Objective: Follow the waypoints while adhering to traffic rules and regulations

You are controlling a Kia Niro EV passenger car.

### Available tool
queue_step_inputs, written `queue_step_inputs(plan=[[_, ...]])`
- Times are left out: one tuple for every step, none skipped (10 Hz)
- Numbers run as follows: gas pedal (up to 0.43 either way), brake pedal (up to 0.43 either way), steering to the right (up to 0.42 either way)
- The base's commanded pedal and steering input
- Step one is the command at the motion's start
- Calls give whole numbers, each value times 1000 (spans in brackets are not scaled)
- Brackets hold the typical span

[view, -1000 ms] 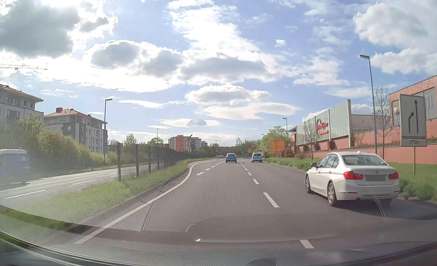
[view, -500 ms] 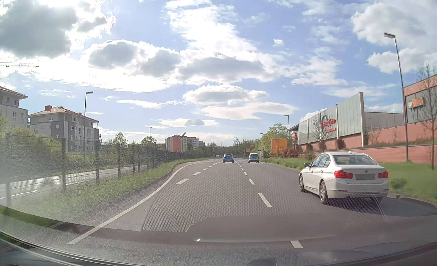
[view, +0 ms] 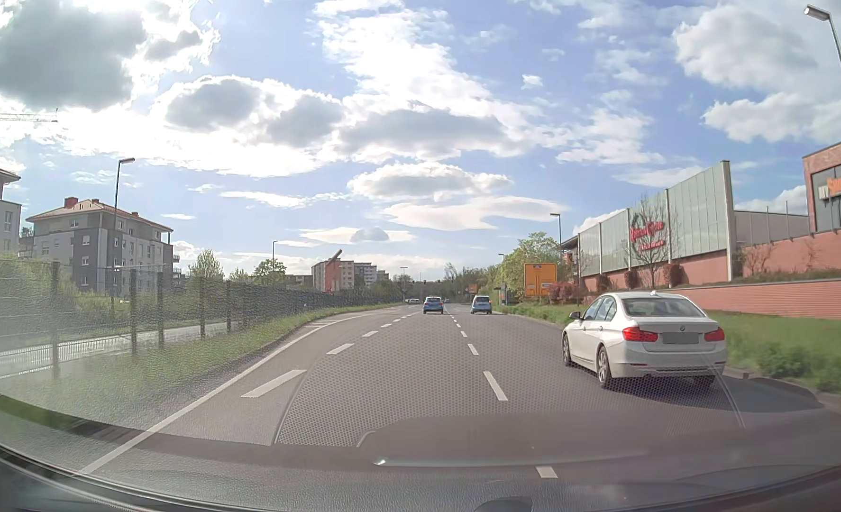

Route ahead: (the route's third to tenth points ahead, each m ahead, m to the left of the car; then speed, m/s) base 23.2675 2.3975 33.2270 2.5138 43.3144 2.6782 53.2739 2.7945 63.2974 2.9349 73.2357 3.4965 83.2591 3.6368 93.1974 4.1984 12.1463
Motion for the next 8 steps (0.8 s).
queue_step_inputs(plan=[[59, 0, 5], [59, 0, 5], [59, 0, 5], [59, 0, 5], [59, 0, 5], [59, 0, 5], [59, 0, 5], [59, 0, 5]])
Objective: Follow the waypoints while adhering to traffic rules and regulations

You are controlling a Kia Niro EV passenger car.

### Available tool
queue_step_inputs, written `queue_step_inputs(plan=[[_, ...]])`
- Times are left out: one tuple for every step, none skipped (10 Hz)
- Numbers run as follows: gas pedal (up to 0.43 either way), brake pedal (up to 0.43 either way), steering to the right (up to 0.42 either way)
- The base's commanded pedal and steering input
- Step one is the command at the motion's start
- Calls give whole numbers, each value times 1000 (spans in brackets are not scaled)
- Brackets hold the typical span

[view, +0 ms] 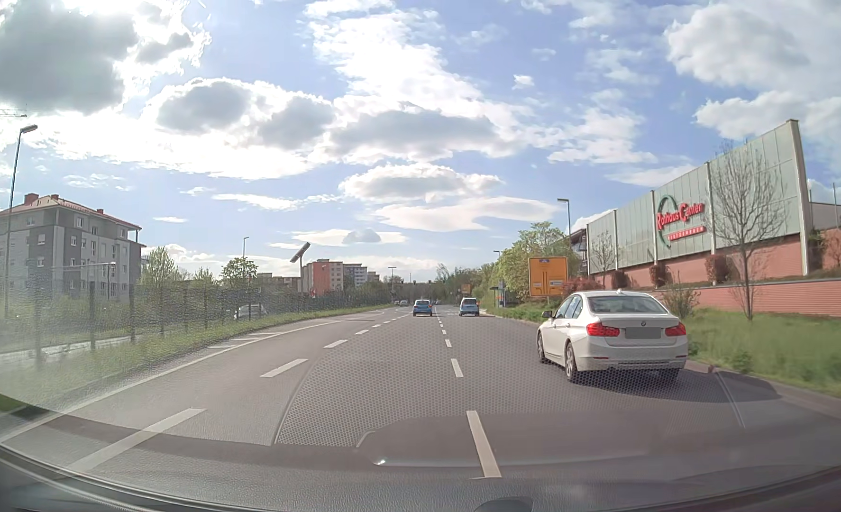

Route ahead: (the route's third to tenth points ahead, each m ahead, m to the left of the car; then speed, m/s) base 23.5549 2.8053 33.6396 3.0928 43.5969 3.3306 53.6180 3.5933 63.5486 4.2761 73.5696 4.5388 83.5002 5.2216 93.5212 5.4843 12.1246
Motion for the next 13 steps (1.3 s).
queue_step_inputs(plan=[[59, 0, 5], [59, 0, 5], [59, 0, 5], [59, 0, 5], [59, 0, 5], [59, 0, 5], [59, 0, 5], [59, 0, 5], [59, 0, 5], [59, 0, 5], [59, 0, 5], [59, 0, 4], [59, 0, 4]])
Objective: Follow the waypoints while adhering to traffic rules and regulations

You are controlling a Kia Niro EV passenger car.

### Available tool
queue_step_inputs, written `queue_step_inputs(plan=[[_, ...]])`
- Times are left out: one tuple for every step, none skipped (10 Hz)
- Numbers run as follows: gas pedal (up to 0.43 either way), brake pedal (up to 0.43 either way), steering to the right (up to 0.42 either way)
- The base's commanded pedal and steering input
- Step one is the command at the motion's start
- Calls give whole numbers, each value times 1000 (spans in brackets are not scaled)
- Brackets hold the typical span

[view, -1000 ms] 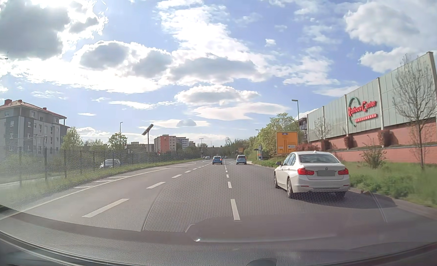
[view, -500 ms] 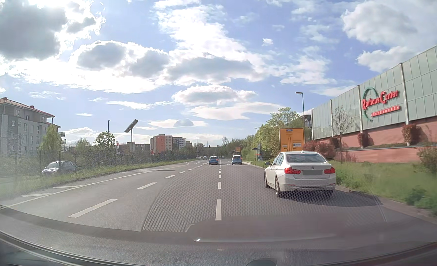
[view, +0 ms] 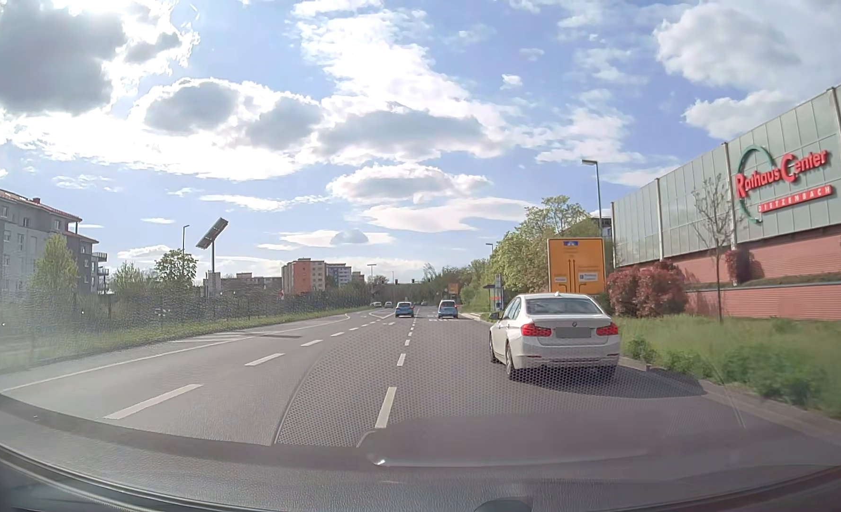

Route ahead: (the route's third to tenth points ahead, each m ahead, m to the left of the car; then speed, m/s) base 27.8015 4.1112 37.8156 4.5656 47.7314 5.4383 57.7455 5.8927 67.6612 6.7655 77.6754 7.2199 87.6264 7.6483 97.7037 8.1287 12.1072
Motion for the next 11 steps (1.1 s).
queue_step_inputs(plan=[[59, 0, 4], [59, 0, 4], [59, 0, 4], [59, 0, 3], [59, 0, 1], [59, 0, -3], [59, 0, -10], [59, 0, -12], [59, 0, -15], [59, 0, -16], [59, 0, -17]])
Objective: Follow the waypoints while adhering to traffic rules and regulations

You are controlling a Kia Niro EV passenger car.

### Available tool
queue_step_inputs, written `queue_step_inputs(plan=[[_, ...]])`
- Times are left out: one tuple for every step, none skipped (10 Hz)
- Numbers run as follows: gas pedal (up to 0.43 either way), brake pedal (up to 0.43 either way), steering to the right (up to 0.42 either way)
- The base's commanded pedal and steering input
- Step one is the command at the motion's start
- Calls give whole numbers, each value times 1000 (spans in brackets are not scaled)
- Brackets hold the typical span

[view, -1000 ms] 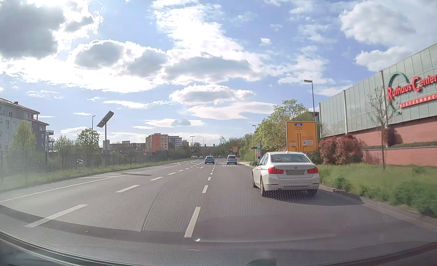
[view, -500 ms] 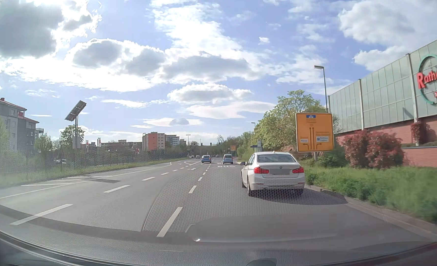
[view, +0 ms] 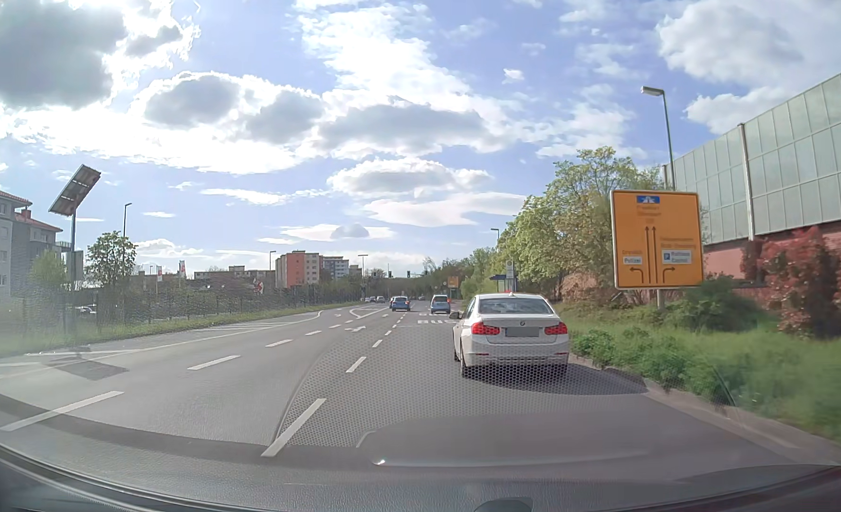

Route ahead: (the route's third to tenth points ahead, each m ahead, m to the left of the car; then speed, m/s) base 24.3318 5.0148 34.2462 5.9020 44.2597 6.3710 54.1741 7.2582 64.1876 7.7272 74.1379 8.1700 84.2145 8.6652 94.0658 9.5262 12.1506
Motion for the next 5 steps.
queue_step_inputs(plan=[[59, 0, -18], [59, 0, -21], [59, 0, -22], [59, 0, -23], [59, 0, -23]])
